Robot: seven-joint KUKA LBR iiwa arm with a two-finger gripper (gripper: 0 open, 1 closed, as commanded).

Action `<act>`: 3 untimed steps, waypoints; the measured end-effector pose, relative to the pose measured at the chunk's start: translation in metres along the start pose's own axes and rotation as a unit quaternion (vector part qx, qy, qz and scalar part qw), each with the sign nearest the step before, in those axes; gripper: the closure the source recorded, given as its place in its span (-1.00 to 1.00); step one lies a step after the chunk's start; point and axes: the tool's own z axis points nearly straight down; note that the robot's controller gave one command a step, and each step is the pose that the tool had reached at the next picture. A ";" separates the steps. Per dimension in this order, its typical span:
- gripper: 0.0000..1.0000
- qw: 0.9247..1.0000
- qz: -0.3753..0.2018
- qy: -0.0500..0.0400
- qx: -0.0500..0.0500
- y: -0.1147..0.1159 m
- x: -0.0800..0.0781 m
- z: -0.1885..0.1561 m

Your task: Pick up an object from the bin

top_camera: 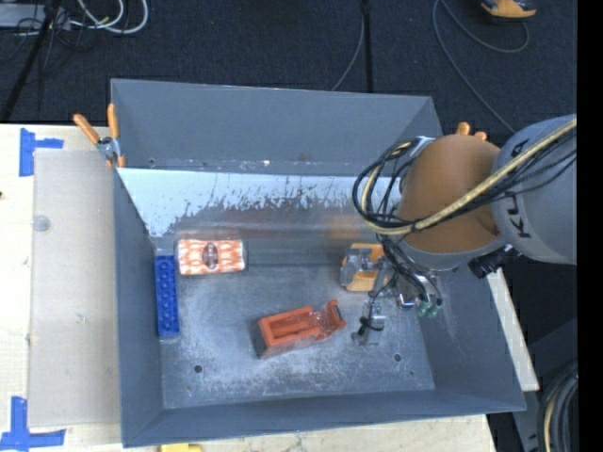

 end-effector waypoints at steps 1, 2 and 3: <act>-1.00 1.000 0.000 0.000 0.000 0.000 0.000 0.000; -1.00 1.000 -0.021 -0.005 0.001 0.018 0.007 0.027; -1.00 0.994 -0.107 0.001 -0.001 0.035 0.001 0.064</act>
Offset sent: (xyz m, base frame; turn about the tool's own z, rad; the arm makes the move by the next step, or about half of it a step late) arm -0.0241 0.0559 -0.0803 -0.1101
